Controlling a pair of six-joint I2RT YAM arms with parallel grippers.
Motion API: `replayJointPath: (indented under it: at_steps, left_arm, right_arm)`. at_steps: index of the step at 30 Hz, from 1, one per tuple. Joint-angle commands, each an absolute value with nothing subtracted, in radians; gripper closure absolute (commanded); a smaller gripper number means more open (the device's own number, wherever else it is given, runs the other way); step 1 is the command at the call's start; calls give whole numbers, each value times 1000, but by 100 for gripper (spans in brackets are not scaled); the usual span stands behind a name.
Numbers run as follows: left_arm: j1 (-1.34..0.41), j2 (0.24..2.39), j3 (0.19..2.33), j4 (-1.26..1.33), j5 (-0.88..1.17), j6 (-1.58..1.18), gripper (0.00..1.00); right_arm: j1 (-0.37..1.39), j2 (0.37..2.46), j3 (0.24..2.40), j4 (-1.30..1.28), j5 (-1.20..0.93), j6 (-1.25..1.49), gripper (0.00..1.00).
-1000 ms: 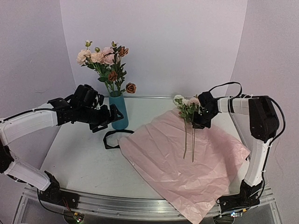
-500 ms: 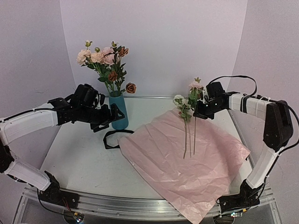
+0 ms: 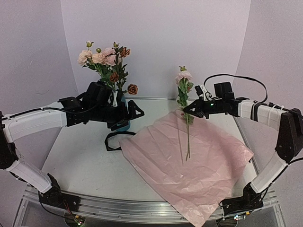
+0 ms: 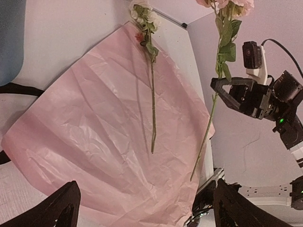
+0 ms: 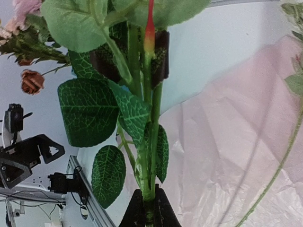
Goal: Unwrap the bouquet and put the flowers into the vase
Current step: Pick up the fake flower from the wrapping paper, then insert the fake flower into the vase.
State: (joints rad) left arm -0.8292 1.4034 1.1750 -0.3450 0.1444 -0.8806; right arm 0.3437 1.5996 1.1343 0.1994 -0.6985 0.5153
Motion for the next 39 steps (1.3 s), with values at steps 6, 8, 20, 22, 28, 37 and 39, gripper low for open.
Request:
replayJointPath:
  at_steps: [6, 8, 20, 22, 28, 37, 39]
  left_arm:
    - [-854, 1481, 1300, -170, 202, -913, 3]
    - [-860, 1499, 1311, -143, 213, -917, 5]
    - [-884, 1580, 1350, -8, 247, -942, 29]
    - [-886, 1595, 1361, -5, 255, -944, 32]
    - [-892, 1651, 1407, 40, 299, -947, 40]
    - [-894, 1701, 1438, 44, 339, -957, 49]
    - [-893, 1707, 1440, 44, 347, -961, 50]
  right_arm:
    - [525, 1513, 1090, 316, -799, 616, 100]
    - [548, 1508, 1086, 338, -802, 636, 100]
    - [594, 1512, 1110, 362, -864, 651, 100]
    - [597, 1512, 1112, 363, -868, 652, 100]
    - [603, 1513, 1114, 368, -880, 650, 100]
    - [605, 1508, 1112, 370, -883, 649, 100]
    - [605, 1511, 1113, 370, -882, 649, 100]
